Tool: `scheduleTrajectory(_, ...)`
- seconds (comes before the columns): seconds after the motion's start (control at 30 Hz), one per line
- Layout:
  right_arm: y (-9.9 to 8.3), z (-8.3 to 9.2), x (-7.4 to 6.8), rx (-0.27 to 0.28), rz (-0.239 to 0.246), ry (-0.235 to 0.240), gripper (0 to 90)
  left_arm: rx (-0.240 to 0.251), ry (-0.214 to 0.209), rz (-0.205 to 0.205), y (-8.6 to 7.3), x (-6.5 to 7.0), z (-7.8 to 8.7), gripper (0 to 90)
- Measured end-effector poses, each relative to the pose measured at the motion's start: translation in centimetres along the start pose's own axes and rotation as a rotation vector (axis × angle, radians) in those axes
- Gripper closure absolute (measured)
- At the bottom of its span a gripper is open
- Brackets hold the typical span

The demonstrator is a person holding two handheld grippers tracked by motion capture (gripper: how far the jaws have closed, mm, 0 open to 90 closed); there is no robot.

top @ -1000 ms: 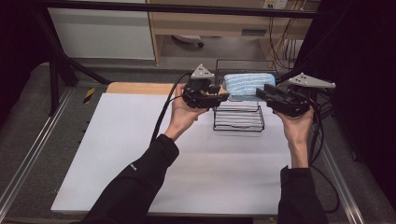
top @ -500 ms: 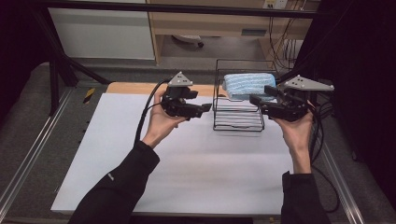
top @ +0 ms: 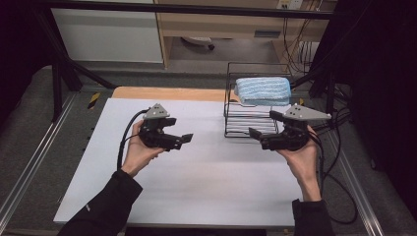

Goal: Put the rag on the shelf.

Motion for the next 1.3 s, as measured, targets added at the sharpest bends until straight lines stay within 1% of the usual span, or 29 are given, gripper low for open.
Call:
scheduleTrajectory(0.13,-2.3,-0.7,-0.5,-0.021,-0.035,0.038,2.7,-0.018,0.023,0.010,-3.0,-1.0,1.1,12.3)
scheduleTrajectory(0.2,-3.5,-1.1,-0.7,-0.036,-0.041,0.050,1.8,-0.021,0.040,0.019,-4.5,-1.6,1.6,12.3)
scheduleTrajectory(0.27,-4.6,-1.4,-0.9,-0.048,-0.042,0.059,1.5,-0.024,0.040,0.040,-6.1,-2.1,2.1,12.3)
scheduleTrajectory(0.37,-6.3,-1.6,-1.2,-0.066,-0.059,0.084,0.7,-0.035,0.060,0.052,-8.3,-2.7,2.8,12.4)
scheduleTrajectory(0.47,-8.0,-1.8,-1.3,-0.090,-0.063,0.095,0.6,-0.044,0.086,0.061,-10.2,-3.4,3.5,12.4)
scheduleTrajectory(0.6,-10.2,-1.8,-1.2,-0.112,-0.074,0.101,0.5,-0.043,0.105,0.096,-12.4,-4.1,4.5,12.9)
scheduleTrajectory(0.63,-10.7,-1.8,-1.0,-0.117,-0.074,0.100,0.5,-0.045,0.112,0.099,-12.9,-4.3,4.8,12.9)
scheduleTrajectory(0.77,-13.0,-1.7,-0.5,-0.145,-0.087,0.099,0.4,-0.050,0.135,0.111,-14.6,-4.9,5.6,13.0)
scheduleTrajectory(0.83,-14.1,-1.5,-0.2,-0.157,-0.098,0.096,0.4,-0.060,0.140,0.106,-15.3,-5.1,5.9,13.0)
scheduleTrajectory(0.9,-15.1,-1.3,0.3,-0.168,-0.109,0.087,0.4,-0.055,0.139,0.113,-15.9,-5.1,6.2,12.9)
scheduleTrajectory(1.0,-16.3,-0.9,1.0,-0.162,-0.137,0.080,0.4,-0.054,0.142,0.120,-16.8,-5.2,6.4,13.0)
scheduleTrajectory(1.07,-17.1,-0.7,1.3,-0.167,-0.150,0.075,0.4,-0.069,0.146,0.115,-17.3,-5.2,6.3,12.9)
scheduleTrajectory(1.1,-17.4,-0.6,1.3,-0.171,-0.153,0.073,0.4,-0.078,0.144,0.111,-17.6,-5.2,6.3,13.0)
scheduleTrajectory(1.2,-18.3,-0.5,1.6,-0.194,-0.140,0.065,0.4,-0.077,0.137,0.116,-17.9,-5.1,6.3,12.9)
scheduleTrajectory(1.3,-18.6,-0.7,1.6,-0.208,-0.132,0.060,0.4,-0.069,0.137,0.126,-18.1,-5.1,6.4,12.9)
Point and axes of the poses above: each handheld gripper's, and its own axes: z roughly backward along the jaws, y roughly out of its top, x roughly to its right, the point moved 9 cm from there along -z, roughly forward along the jaws, and after that the axes turned 9 degrees about -y, right-handed, at the moved point
